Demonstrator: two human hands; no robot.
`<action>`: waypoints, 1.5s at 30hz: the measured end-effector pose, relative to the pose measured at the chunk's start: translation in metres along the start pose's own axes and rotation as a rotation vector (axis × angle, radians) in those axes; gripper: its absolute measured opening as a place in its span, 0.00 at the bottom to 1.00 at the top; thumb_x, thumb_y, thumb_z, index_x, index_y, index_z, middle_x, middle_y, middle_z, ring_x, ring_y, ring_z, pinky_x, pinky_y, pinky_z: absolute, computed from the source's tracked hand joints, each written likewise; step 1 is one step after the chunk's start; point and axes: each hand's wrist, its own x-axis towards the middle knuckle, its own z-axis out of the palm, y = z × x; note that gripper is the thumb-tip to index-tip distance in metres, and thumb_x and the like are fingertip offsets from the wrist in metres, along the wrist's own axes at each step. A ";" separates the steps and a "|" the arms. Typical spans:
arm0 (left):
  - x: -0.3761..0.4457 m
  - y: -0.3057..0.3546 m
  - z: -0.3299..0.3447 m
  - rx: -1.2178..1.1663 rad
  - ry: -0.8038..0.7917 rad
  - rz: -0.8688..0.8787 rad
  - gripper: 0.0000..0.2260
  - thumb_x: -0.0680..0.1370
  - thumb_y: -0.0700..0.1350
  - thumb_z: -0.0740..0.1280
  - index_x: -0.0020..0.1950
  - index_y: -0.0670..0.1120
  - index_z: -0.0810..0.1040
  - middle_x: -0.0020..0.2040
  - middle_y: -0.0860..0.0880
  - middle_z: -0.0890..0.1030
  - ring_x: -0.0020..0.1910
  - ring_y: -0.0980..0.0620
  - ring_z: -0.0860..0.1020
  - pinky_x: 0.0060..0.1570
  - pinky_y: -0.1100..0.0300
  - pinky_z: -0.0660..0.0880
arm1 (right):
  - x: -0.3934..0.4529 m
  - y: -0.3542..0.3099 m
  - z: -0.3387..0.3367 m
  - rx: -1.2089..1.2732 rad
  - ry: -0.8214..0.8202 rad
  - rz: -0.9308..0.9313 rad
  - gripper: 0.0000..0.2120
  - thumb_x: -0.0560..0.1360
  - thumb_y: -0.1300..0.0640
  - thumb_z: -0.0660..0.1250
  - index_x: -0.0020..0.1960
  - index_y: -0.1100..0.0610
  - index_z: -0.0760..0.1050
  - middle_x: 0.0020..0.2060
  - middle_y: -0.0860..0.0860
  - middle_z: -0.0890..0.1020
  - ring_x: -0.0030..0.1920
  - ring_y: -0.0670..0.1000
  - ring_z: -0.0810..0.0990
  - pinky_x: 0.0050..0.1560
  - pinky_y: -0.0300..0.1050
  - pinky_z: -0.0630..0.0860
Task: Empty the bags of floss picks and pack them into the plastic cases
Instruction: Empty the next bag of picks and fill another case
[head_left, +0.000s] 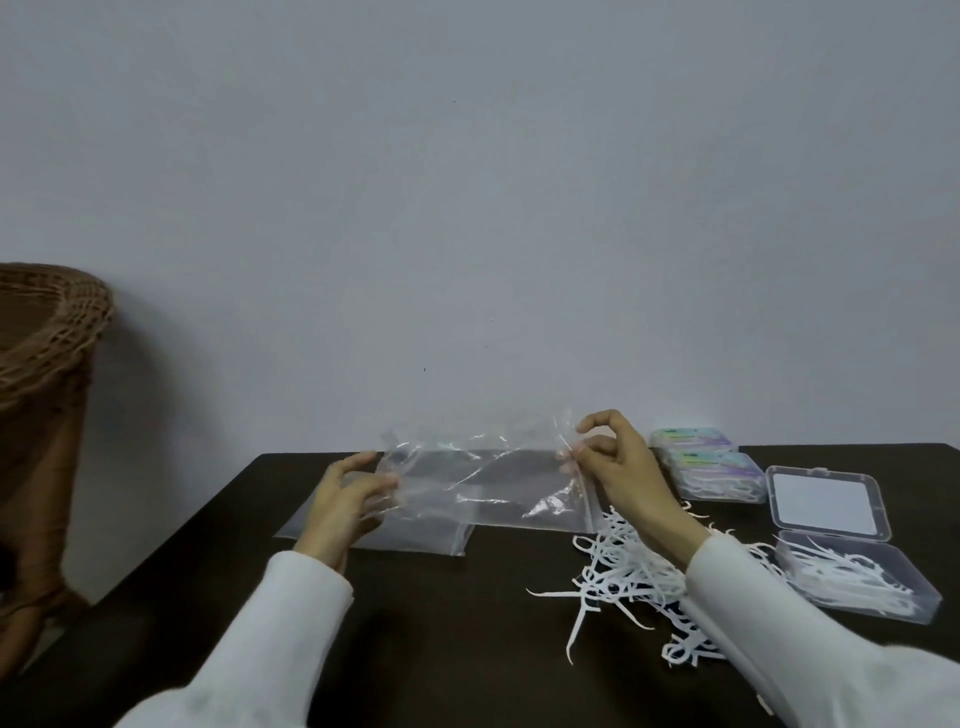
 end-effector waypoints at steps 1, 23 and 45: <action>0.002 0.000 -0.005 -0.027 0.002 0.007 0.17 0.75 0.34 0.65 0.60 0.49 0.69 0.50 0.43 0.77 0.43 0.48 0.77 0.40 0.58 0.74 | 0.001 -0.001 0.005 -0.011 -0.003 -0.001 0.09 0.78 0.66 0.61 0.52 0.54 0.66 0.36 0.52 0.83 0.35 0.49 0.81 0.37 0.41 0.74; 0.077 -0.021 -0.082 1.040 -0.158 0.204 0.30 0.75 0.35 0.62 0.75 0.51 0.60 0.75 0.53 0.59 0.69 0.48 0.66 0.66 0.57 0.66 | 0.013 0.025 0.115 -1.054 -0.305 -0.108 0.16 0.77 0.66 0.58 0.65 0.59 0.67 0.58 0.55 0.72 0.54 0.55 0.76 0.55 0.47 0.75; 0.085 -0.044 -0.063 1.701 -0.539 0.114 0.40 0.76 0.40 0.66 0.77 0.55 0.42 0.78 0.49 0.46 0.75 0.43 0.53 0.73 0.47 0.57 | 0.018 0.027 0.148 -1.283 -0.583 -0.288 0.23 0.76 0.63 0.61 0.70 0.62 0.62 0.68 0.59 0.64 0.67 0.57 0.66 0.66 0.48 0.64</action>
